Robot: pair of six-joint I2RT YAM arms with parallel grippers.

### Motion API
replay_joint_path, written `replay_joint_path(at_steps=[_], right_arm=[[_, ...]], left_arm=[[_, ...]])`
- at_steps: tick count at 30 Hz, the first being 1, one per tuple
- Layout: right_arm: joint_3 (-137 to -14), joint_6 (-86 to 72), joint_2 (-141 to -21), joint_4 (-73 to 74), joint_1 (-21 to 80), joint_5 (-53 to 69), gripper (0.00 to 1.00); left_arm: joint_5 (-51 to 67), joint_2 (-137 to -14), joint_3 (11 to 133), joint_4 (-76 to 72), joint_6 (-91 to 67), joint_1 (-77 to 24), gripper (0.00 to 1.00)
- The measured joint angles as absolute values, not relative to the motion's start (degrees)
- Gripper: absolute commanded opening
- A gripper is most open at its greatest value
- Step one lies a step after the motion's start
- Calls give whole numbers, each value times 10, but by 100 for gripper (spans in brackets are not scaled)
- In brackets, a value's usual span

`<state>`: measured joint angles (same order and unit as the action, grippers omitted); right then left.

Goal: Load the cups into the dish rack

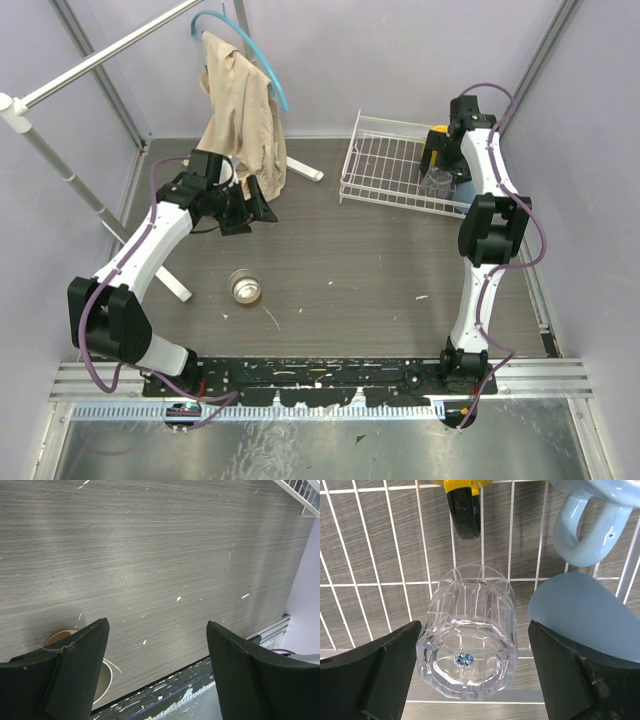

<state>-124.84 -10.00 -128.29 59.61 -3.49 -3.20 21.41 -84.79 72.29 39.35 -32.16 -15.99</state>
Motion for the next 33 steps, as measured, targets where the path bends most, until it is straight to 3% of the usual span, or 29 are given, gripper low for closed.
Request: replay_joint_path(at_steps=[14, 20, 33], right_arm=[[-1240, -107, -1166, 595, -30, -38, 94], [-1242, -120, -1103, 590, -15, -37, 94], [-1158, -140, -986, 563, 36, -2, 94]], left_arm=[[109, -770, 723, 516, -259, -159, 87], [65, -745, 715, 579, -234, -159, 82], [28, -643, 573, 620, -251, -163, 74]])
